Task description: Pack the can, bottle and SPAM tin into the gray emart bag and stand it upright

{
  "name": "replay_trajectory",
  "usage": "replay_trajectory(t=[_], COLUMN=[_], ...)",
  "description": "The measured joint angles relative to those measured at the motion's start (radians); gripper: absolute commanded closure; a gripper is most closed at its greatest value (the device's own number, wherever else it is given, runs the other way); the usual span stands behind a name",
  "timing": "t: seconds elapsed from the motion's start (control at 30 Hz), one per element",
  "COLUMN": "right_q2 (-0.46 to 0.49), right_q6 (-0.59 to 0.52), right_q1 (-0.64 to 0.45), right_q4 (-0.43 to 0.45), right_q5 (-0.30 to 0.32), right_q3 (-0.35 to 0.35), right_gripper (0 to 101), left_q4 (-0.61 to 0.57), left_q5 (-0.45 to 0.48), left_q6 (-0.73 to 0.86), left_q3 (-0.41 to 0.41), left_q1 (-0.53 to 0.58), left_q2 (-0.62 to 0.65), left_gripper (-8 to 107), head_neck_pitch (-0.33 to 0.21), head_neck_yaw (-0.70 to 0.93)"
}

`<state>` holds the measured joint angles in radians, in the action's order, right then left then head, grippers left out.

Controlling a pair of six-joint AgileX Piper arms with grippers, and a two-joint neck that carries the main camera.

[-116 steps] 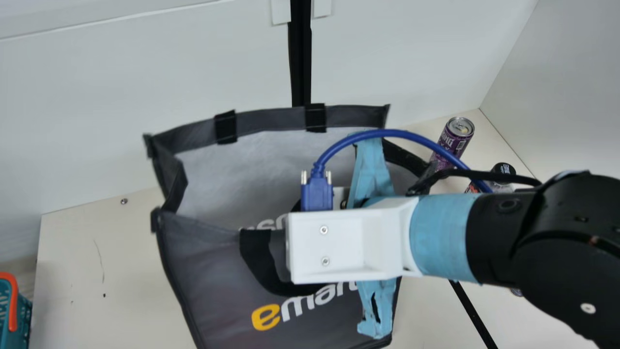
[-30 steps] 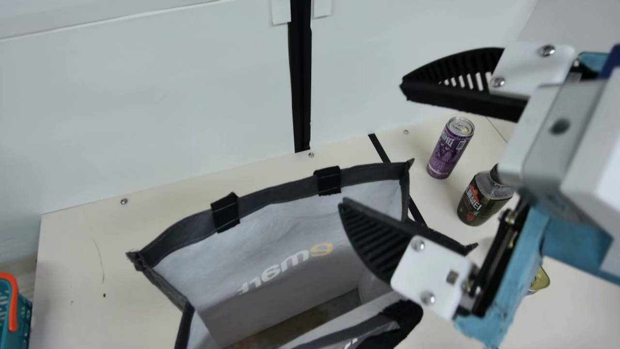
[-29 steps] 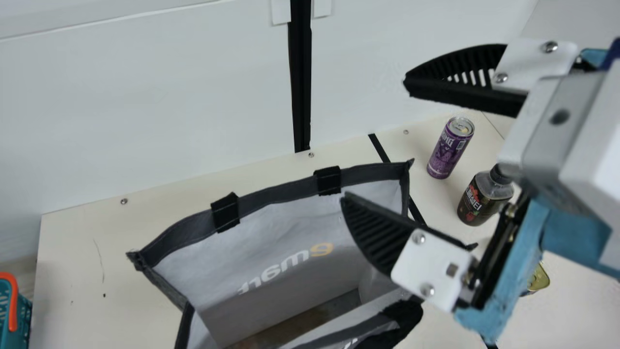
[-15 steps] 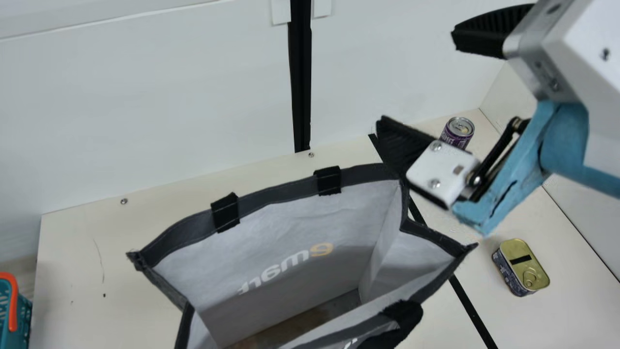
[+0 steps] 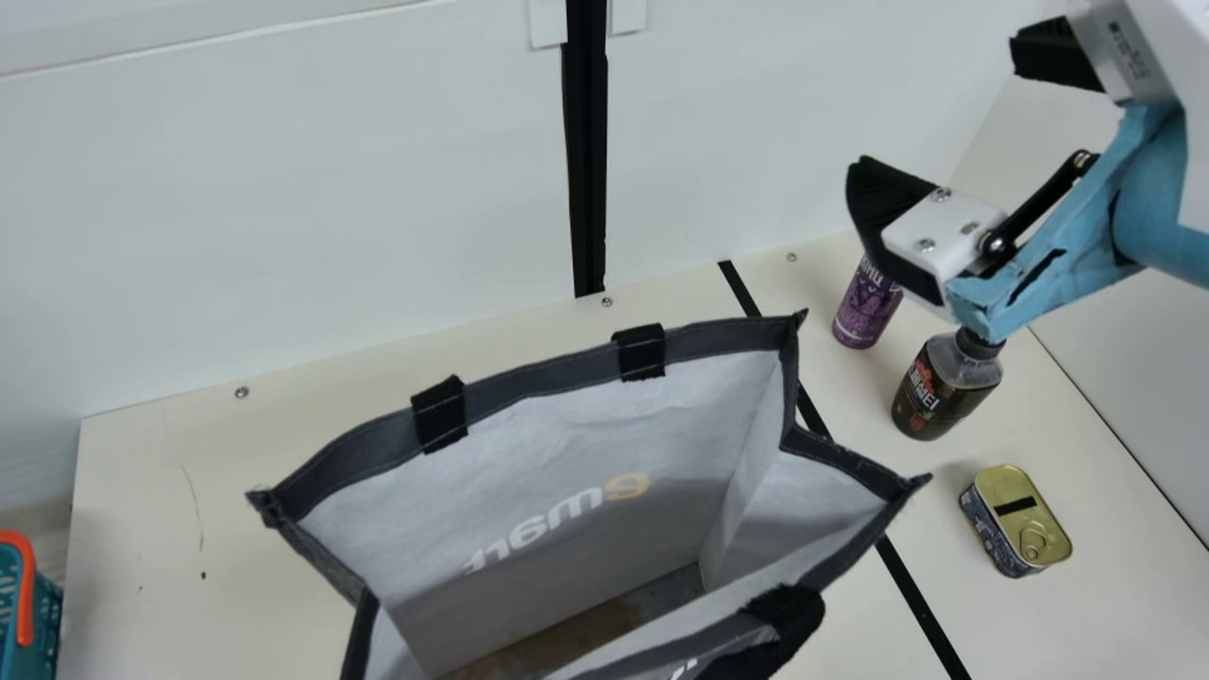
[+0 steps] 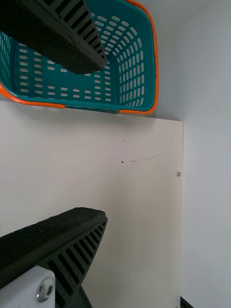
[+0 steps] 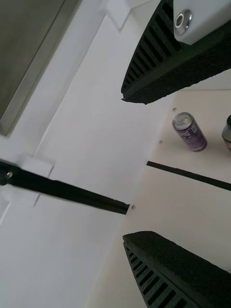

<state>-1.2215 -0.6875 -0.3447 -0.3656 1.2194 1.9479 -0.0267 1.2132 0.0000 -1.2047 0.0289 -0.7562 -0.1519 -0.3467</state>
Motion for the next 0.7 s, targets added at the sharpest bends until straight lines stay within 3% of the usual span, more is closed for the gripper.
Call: replay_trajectory(t=[0.3, 0.7], right_q2=[0.000, 0.022], right_q6=[0.050, 0.119], right_q1=[-0.036, -0.030], right_q4=[0.087, 0.235], right_q5=[0.001, 0.000], right_q3=[-0.047, -0.169], right_gripper=[6, 6], left_q4=[0.000, 0.000], left_q5=[0.000, 0.000], left_q6=[0.000, 0.000], left_q3=[0.000, 0.000], left_q1=[0.000, 0.000], left_q2=[0.000, 0.000], left_gripper=[9, 9], head_neck_pitch=[0.000, 0.000], head_neck_yaw=[-0.002, 0.000])
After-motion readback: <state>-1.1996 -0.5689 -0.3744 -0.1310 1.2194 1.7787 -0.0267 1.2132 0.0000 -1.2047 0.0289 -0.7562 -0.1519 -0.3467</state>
